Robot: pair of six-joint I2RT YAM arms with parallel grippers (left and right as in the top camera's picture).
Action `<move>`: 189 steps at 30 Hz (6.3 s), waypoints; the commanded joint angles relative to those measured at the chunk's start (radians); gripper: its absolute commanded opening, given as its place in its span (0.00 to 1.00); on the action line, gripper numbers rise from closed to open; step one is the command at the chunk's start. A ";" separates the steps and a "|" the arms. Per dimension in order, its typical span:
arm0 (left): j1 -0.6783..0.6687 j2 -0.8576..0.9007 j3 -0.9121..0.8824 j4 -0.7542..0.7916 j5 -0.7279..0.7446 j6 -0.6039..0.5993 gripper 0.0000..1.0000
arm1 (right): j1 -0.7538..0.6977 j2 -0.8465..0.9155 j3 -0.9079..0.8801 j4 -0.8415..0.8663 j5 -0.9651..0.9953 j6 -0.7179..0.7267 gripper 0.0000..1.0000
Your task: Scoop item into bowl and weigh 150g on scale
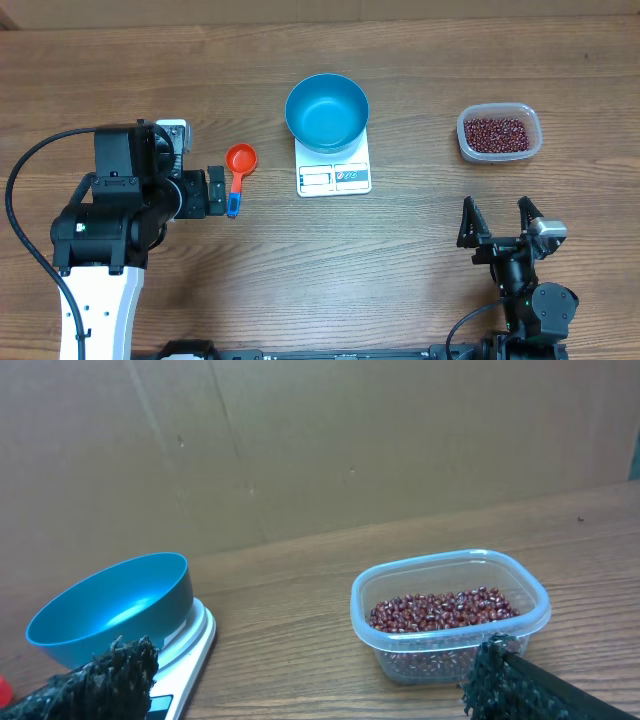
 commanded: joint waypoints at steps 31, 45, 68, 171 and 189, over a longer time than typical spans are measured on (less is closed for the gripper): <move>0.005 0.218 0.039 0.059 -0.047 0.074 0.99 | 0.005 -0.010 -0.011 0.003 0.010 0.005 1.00; 0.005 0.453 0.039 0.241 -0.071 0.120 1.00 | 0.005 -0.010 -0.011 0.003 0.010 0.005 1.00; 0.005 0.726 0.039 0.405 -0.071 0.120 1.00 | 0.005 -0.010 -0.011 0.003 0.010 0.005 1.00; 0.005 0.679 0.195 0.193 -0.052 0.013 0.04 | 0.005 -0.010 -0.011 0.003 0.010 0.005 1.00; 0.005 0.391 0.248 0.018 0.083 -0.660 0.04 | 0.005 -0.010 -0.011 0.003 0.010 0.005 1.00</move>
